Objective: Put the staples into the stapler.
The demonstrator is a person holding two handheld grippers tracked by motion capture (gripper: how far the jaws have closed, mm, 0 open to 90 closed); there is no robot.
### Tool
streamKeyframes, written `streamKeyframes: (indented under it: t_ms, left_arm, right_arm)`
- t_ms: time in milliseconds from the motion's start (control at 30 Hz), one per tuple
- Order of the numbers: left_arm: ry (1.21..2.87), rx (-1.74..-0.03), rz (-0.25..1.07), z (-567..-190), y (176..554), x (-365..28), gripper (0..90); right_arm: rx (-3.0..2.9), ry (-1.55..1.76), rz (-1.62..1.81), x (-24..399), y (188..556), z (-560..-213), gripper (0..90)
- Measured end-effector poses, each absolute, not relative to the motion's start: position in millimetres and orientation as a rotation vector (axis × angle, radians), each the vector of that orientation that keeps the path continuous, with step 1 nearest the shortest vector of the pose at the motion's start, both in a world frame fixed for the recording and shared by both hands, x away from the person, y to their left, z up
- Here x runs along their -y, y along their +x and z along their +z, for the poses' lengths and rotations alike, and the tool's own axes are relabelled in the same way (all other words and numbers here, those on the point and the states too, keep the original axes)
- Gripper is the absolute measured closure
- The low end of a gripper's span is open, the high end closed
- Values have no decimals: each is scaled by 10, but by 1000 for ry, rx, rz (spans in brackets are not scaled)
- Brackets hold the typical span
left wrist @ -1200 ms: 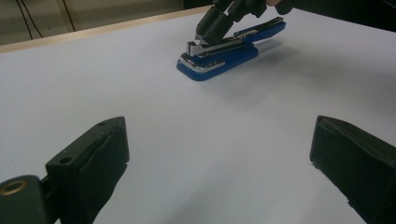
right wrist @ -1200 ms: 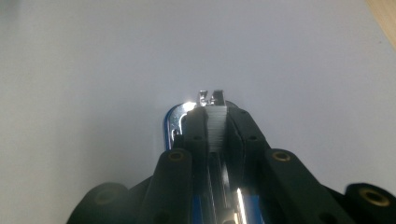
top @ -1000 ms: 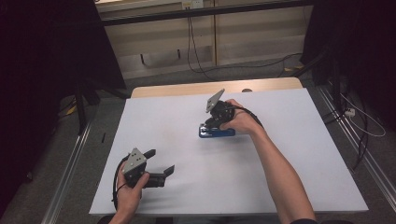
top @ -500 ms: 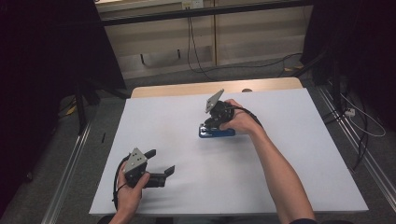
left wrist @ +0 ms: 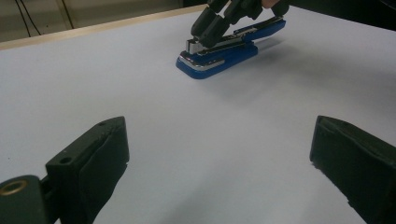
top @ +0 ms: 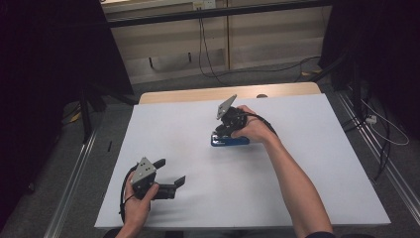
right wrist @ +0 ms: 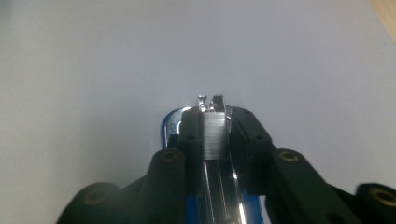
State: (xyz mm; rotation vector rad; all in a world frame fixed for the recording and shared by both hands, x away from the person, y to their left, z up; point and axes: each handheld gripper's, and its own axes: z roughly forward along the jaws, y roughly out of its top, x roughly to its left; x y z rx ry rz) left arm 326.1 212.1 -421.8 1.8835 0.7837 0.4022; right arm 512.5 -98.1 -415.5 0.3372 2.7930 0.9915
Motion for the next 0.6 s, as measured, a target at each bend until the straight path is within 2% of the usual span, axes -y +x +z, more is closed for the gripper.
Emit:
streamKeyframes:
  t_ms: [367, 600]
  left_arm:
    - [1881, -782, 402, -4218, 3261, -2122, 50]
    - [1882, -783, 406, -4217, 3259, -2128, 49]
  right_arm:
    - [-2805, 312, 972, 980, 5130, -4176, 761]
    - [-2802, 349, 990, 1004, 5124, -4157, 734]
